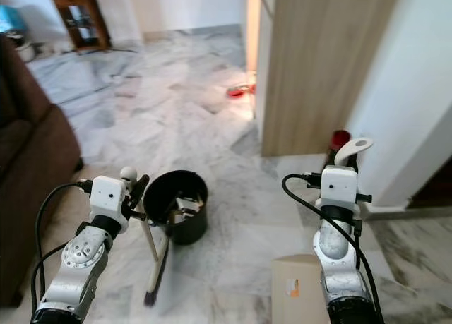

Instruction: Sweep floor

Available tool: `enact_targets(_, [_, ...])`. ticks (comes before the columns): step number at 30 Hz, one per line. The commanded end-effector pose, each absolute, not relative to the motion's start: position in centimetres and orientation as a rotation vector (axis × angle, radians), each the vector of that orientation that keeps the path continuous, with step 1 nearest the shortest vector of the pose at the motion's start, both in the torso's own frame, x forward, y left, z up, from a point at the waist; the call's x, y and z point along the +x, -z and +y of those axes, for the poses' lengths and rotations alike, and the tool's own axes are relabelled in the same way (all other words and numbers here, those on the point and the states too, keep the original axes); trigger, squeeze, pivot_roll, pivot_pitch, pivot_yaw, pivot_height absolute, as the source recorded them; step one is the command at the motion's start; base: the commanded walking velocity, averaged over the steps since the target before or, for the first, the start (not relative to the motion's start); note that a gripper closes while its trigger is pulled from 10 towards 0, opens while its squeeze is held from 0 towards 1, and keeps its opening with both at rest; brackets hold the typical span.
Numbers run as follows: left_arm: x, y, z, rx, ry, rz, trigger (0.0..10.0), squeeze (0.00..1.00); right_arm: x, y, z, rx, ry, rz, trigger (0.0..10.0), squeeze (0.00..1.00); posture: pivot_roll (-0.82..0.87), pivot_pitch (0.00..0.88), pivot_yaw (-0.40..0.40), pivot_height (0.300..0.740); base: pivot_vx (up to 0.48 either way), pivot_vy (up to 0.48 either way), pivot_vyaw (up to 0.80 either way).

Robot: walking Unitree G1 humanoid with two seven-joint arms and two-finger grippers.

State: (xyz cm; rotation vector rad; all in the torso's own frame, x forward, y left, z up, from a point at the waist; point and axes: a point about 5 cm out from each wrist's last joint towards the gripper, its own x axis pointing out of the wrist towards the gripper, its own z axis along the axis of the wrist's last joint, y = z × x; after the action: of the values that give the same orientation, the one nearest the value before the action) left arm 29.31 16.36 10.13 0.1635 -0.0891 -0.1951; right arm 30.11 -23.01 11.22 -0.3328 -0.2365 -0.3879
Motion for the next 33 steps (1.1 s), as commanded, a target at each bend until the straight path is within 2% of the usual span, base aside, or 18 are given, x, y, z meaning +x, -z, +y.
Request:
enact_targets(1, [29.7, -11.4, 16.2, 0.167, 0.206, -0.161, 10.0, 0.0, 30.5, -11.9, -22.6, -0.314, 0.38, -0.271, 10.0, 0.0, 0.05, 0.0, 0.084, 0.74, 0.0, 0.0, -0.8])
enact_targets(8, [29.9, -11.6, 16.2, 0.165, 0.216, -0.165, 10.0, 0.0, 30.7, -11.9, -22.7, -0.321, 0.381, -0.268, 10.0, 0.0, 0.05, 0.0, 0.086, 0.74, 0.0, 0.0, -0.8])
enact_targets(18, [30.6, -12.1, 17.0, 0.179, 0.175, -0.172, 10.0, 0.0, 30.8, -12.3, -22.6, -0.315, 0.391, -0.279, 10.0, 0.0, 0.05, 0.066, 0.093, 0.74, 0.0, 0.0, -0.8])
enact_targets(33, [30.8, -12.3, 16.8, 0.185, 0.168, -0.18, 10.0, 0.0, 31.0, -12.6, -22.3, -0.308, 0.383, -0.283, 10.0, 0.0, 0.05, 0.102, 0.092, 0.74, 0.0, -0.062, -0.8])
